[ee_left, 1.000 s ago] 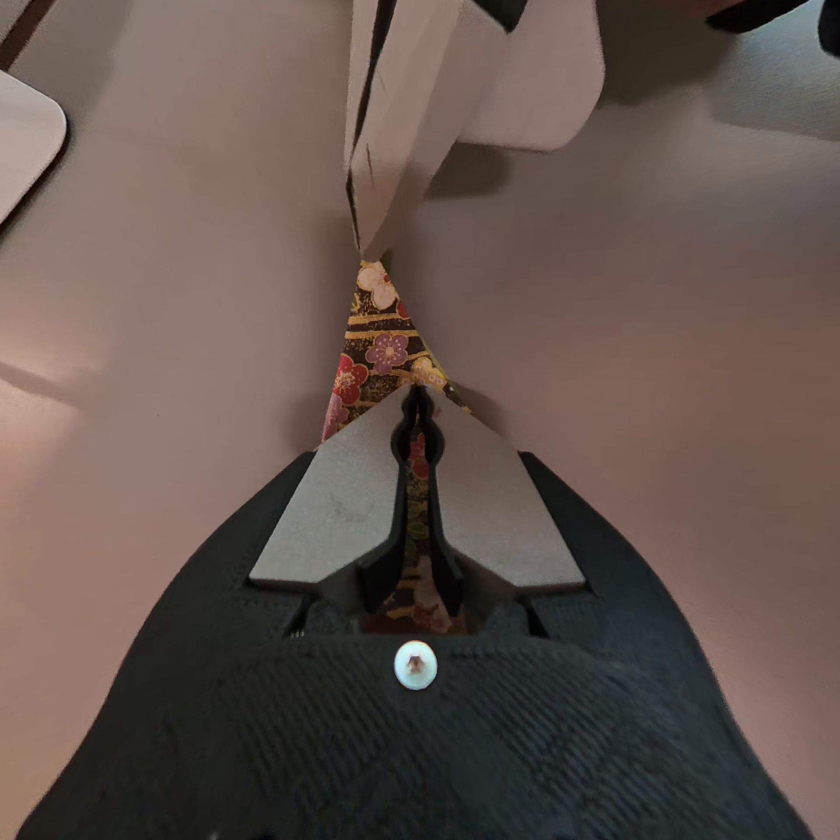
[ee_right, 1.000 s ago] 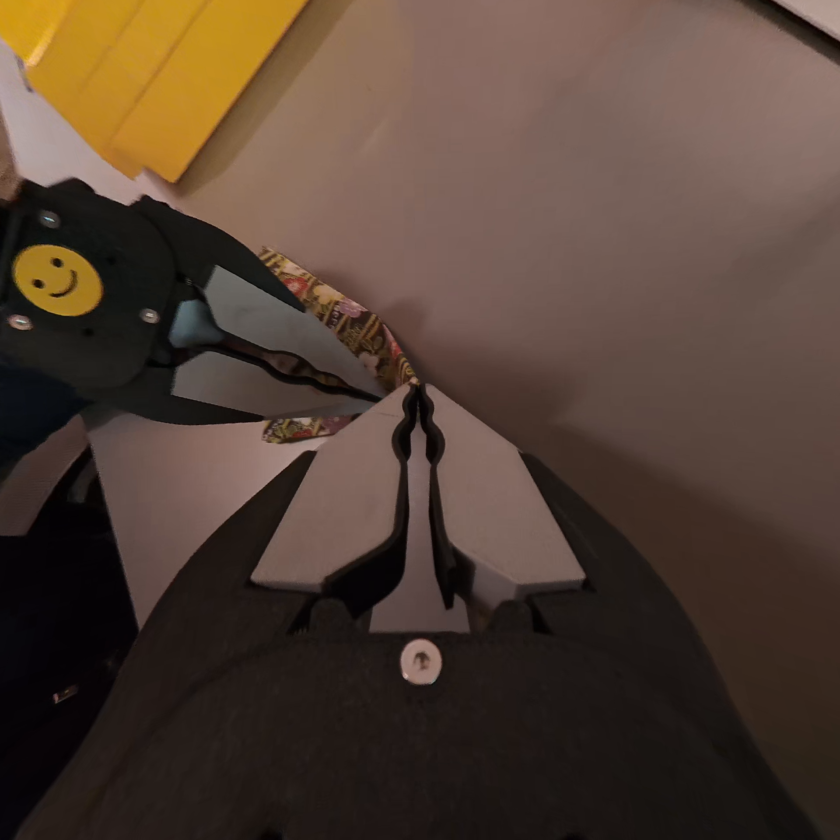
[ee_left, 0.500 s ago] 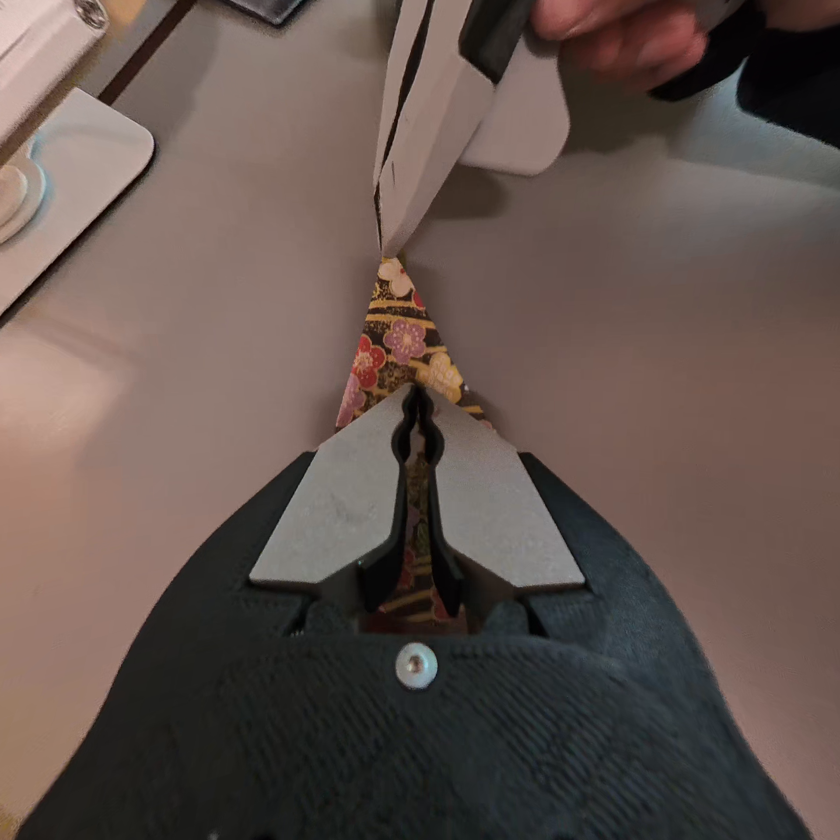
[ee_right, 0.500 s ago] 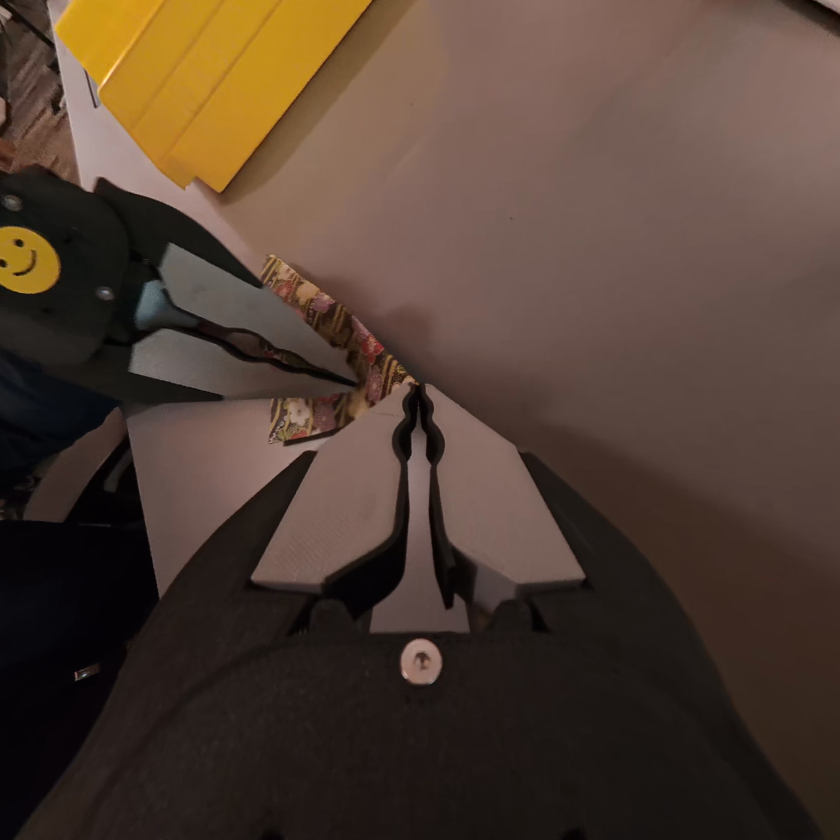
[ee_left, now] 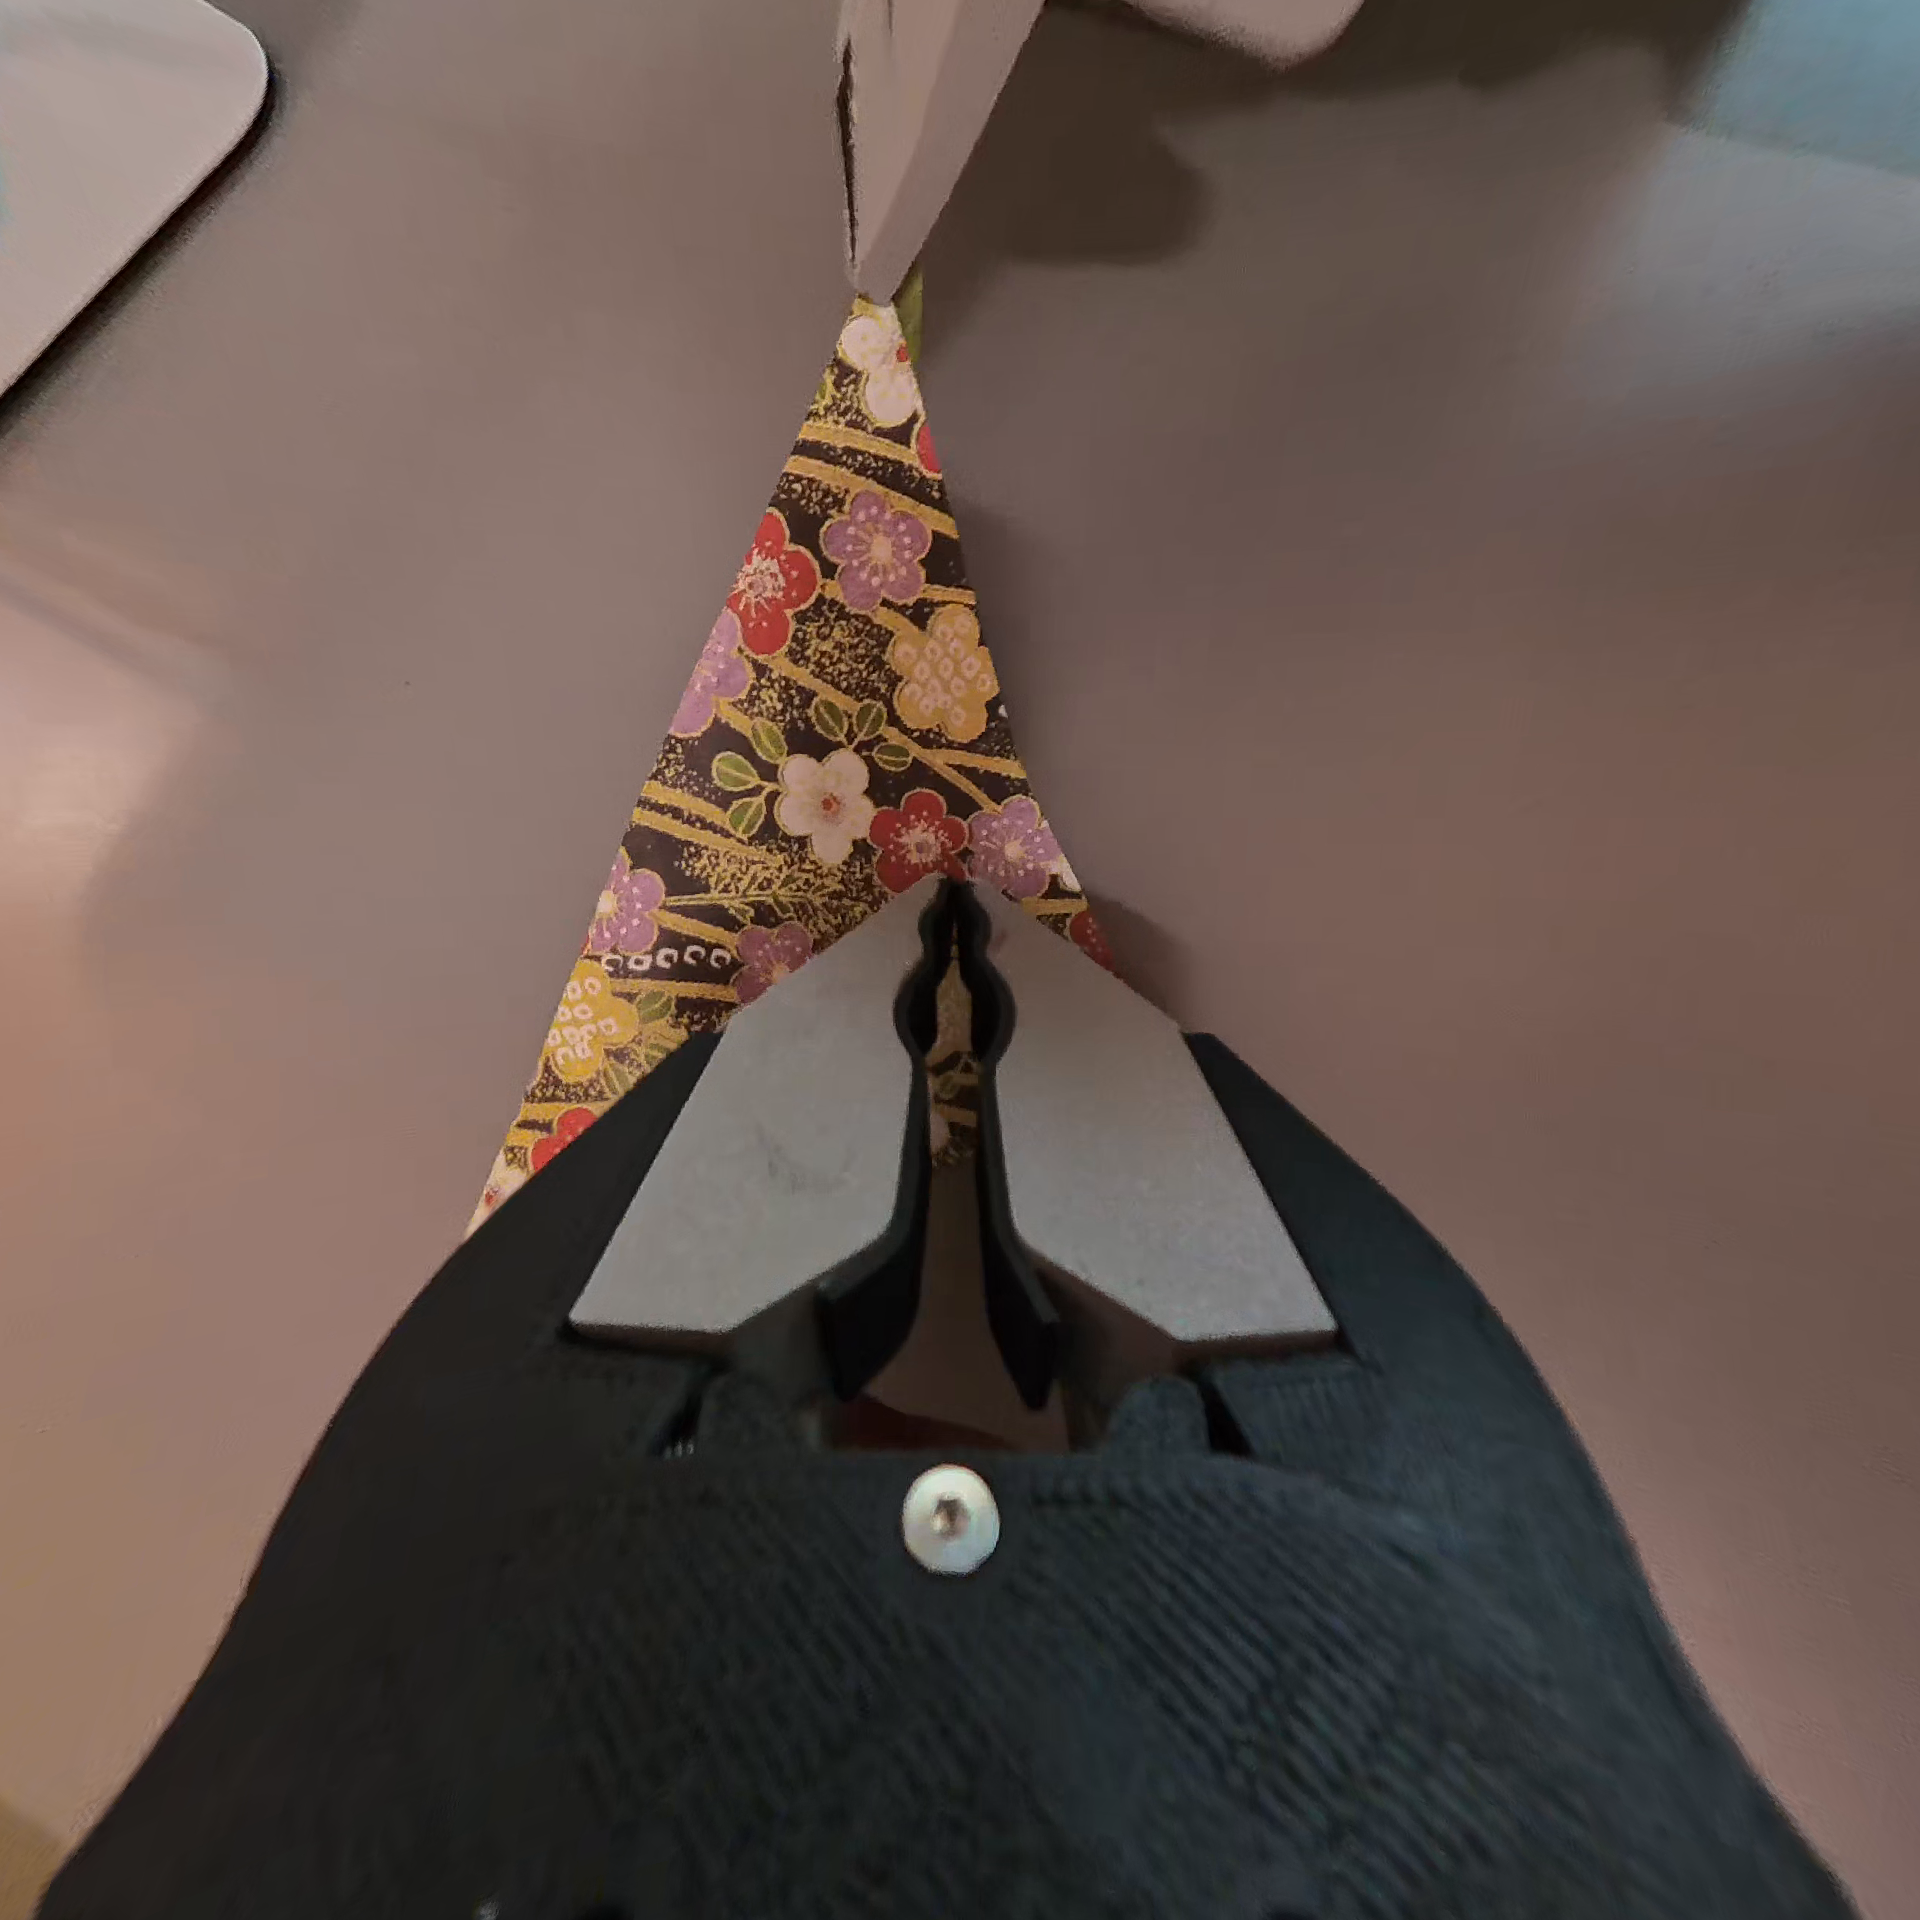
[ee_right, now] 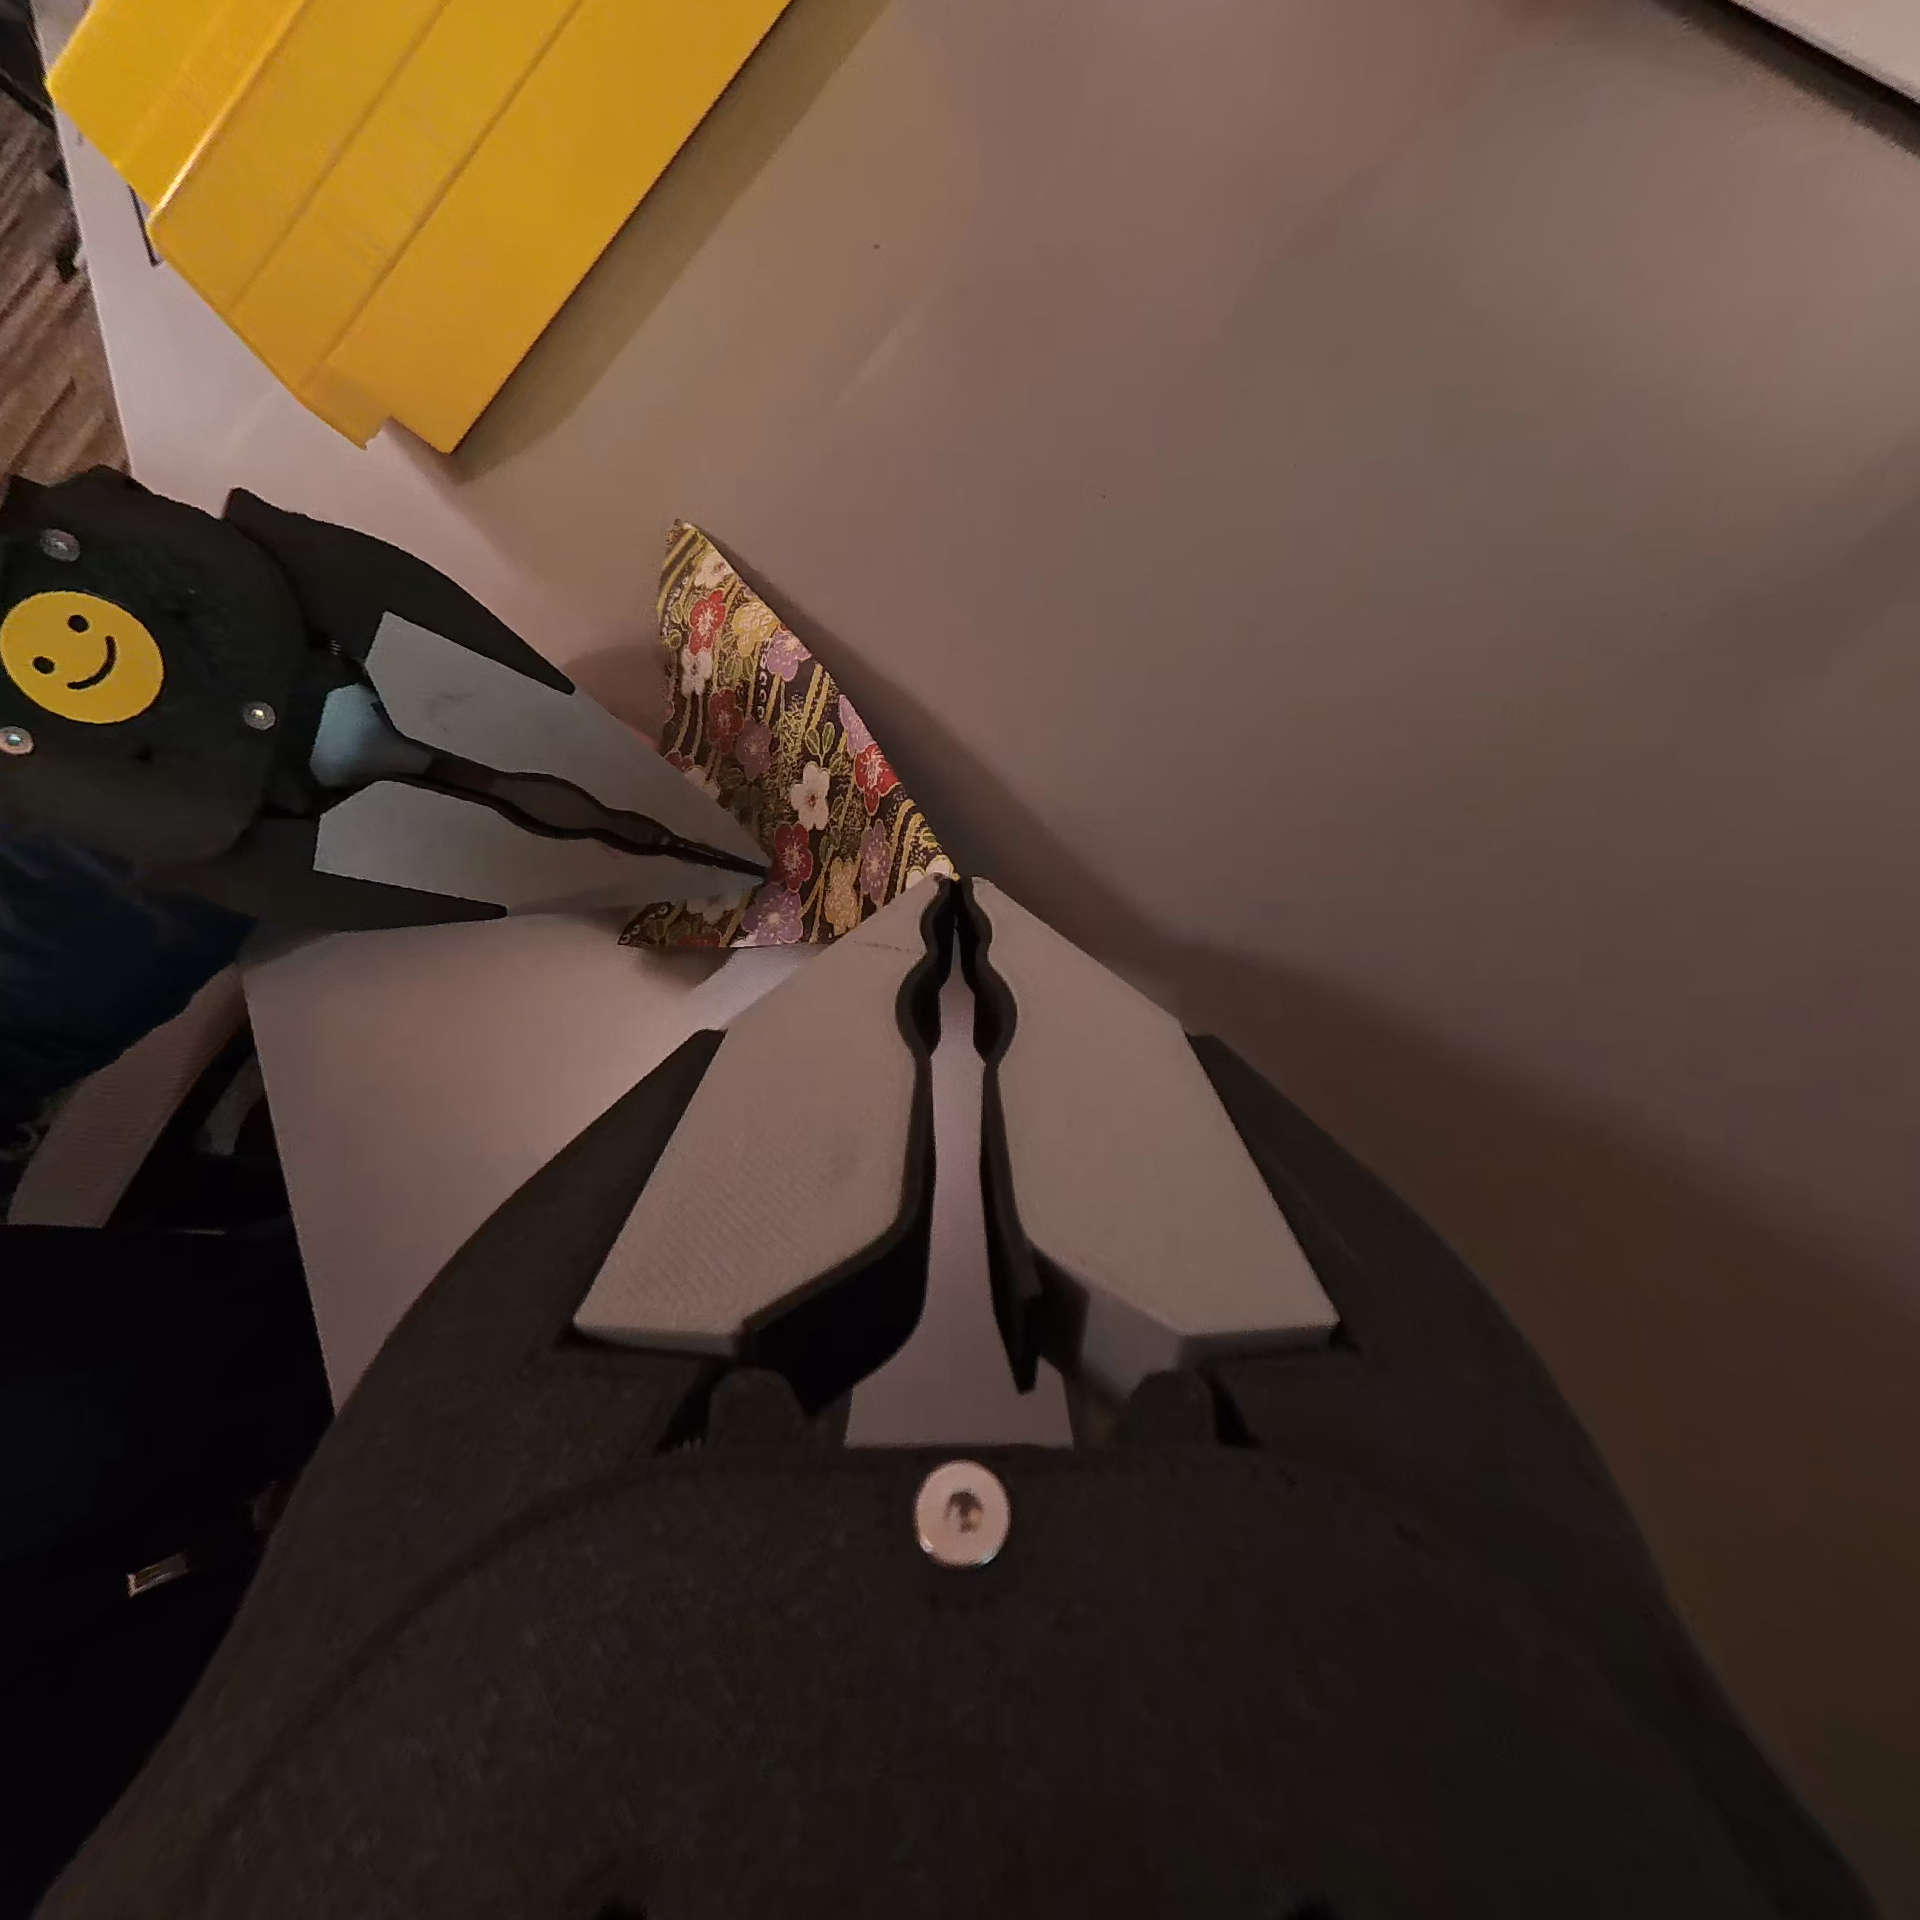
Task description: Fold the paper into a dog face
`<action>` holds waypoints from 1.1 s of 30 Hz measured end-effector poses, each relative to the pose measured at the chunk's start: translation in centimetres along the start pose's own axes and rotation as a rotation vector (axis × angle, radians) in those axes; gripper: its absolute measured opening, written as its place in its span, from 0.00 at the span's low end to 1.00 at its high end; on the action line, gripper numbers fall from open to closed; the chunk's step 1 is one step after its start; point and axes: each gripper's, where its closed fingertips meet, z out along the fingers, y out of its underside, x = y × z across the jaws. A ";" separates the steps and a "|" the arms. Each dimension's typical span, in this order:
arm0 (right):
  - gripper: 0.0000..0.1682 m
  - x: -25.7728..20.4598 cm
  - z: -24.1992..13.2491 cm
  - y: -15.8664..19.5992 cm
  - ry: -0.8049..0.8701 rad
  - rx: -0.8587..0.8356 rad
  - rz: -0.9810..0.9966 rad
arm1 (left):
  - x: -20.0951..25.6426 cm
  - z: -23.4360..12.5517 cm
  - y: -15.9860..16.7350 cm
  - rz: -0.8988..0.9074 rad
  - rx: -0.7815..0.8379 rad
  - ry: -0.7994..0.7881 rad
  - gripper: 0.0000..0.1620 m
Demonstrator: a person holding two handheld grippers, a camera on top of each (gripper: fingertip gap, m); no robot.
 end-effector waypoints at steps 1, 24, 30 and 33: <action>0.00 -0.1 0.0 0.0 0.001 0.000 -0.003 | 0.0 0.0 0.0 -0.010 0.005 0.001 0.00; 0.00 -5.8 4.7 2.1 -0.100 -0.153 -0.175 | 0.0 0.2 -0.3 -0.048 0.047 0.040 0.00; 0.00 -5.8 5.3 3.3 -0.119 -0.209 -0.158 | 0.0 0.2 -0.2 -0.067 0.056 0.062 0.00; 0.00 -6.0 5.6 3.5 -0.137 -0.222 -0.154 | 0.0 0.2 -0.2 -0.065 0.056 0.060 0.00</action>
